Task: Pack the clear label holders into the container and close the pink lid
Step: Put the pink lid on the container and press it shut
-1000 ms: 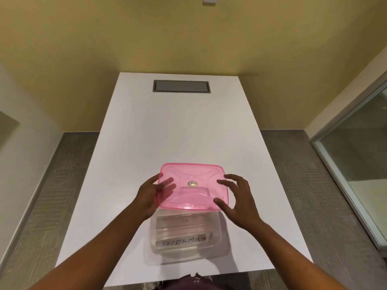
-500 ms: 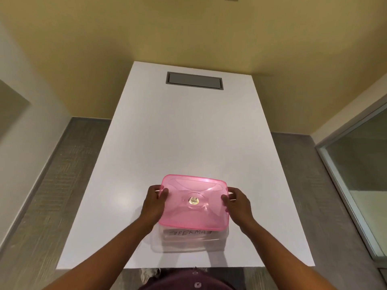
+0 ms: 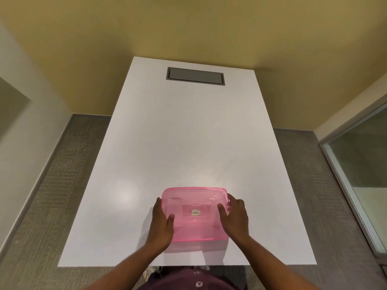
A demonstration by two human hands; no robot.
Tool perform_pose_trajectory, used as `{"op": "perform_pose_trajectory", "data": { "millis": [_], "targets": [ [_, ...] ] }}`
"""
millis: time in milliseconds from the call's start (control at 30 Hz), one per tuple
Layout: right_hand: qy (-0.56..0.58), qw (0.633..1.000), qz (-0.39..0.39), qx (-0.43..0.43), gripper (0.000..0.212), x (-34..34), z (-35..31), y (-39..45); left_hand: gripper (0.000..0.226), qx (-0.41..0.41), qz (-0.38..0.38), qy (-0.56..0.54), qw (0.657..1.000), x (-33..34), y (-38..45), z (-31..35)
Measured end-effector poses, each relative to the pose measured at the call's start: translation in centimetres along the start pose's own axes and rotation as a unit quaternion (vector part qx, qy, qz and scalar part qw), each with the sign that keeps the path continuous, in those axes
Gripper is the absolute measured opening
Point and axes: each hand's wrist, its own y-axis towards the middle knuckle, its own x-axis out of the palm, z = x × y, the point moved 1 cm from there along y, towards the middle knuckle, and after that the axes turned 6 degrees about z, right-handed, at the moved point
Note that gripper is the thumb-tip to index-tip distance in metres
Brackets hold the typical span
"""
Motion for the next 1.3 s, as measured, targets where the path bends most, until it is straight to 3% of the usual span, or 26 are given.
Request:
{"op": "perform_pose_trajectory", "data": {
  "millis": [500,667,833,933,1067,1300],
  "targets": [
    [-0.006,1.000,-0.014,0.023,0.049,1.9,0.0,-0.4,0.067,-0.022,-0.028,0.016,0.999,0.1,1.2,-1.0],
    [0.057,0.994,-0.010,0.094,0.055,1.7,-0.3,1.5,0.049,-0.033,0.043,0.007,0.998,-0.4,3.4,0.2],
    [0.087,0.981,-0.005,0.173,0.052,2.3,-0.8,4.1,0.047,-0.091,0.095,-0.002,0.991,-0.5,5.8,1.3],
    [0.075,0.983,-0.005,0.167,0.055,3.0,-0.6,5.0,0.049,-0.108,0.095,-0.001,0.990,-0.3,7.0,1.2],
    [0.066,0.987,0.011,0.147,0.044,4.1,0.1,5.0,0.045,-0.116,0.112,-0.029,0.986,0.5,7.4,0.8],
    [0.057,0.990,0.043,0.119,0.038,5.1,0.7,4.8,0.038,-0.077,0.135,-0.012,0.988,1.4,6.9,0.3]
  ]
}}
